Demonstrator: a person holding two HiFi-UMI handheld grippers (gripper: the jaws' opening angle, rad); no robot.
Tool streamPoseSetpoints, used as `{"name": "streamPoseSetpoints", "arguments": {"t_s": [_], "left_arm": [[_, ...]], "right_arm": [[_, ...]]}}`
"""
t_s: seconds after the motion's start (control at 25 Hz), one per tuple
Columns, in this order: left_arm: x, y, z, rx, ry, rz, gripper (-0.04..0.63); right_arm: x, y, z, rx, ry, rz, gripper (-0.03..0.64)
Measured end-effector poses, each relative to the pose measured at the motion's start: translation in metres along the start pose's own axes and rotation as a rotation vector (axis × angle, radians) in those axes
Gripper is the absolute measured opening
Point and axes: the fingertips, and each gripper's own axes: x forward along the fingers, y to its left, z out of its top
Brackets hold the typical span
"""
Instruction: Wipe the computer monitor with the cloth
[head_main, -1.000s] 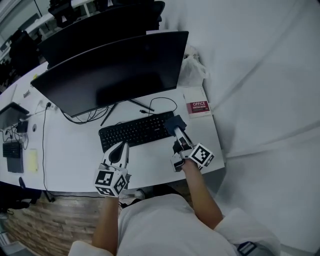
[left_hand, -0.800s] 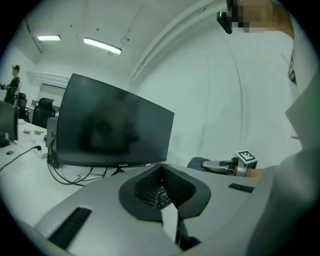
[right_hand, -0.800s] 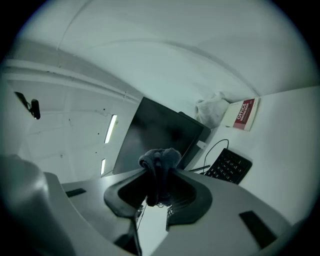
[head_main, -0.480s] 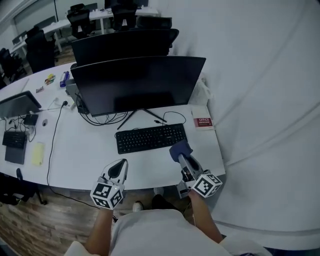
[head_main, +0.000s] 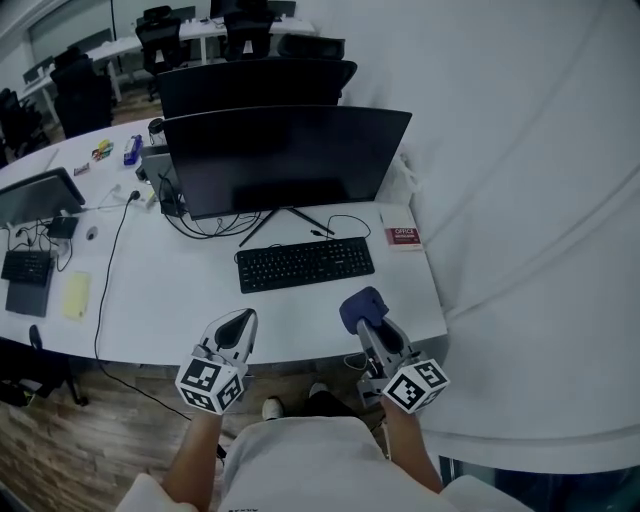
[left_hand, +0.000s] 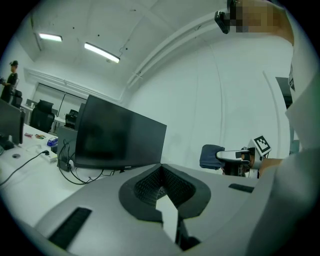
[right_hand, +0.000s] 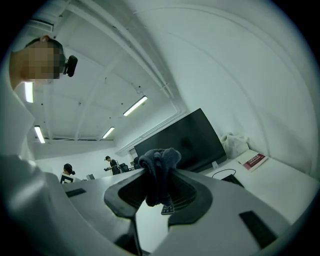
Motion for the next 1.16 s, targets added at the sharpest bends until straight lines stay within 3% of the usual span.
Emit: {"name": "streamPoseSetpoints", "arguments": {"t_s": [0.24,0.52,1.16], "left_arm": [[-0.009,-0.009,0.01,0.005,-0.038,0.055,0.006],[0.001,-0.039,0.018,-0.009,-0.063,0.104,0.006],[0.016,-0.067,0.016,0.005,-0.059,0.136,0.006]], "right_arm": [[-0.004,0.003,0.005,-0.048,0.024,0.05,0.118],[-0.013,-0.009,0.033,-0.196,0.053,0.088,0.118],[-0.026,-0.031,0.033,-0.181,0.054,0.123,0.118]]}}
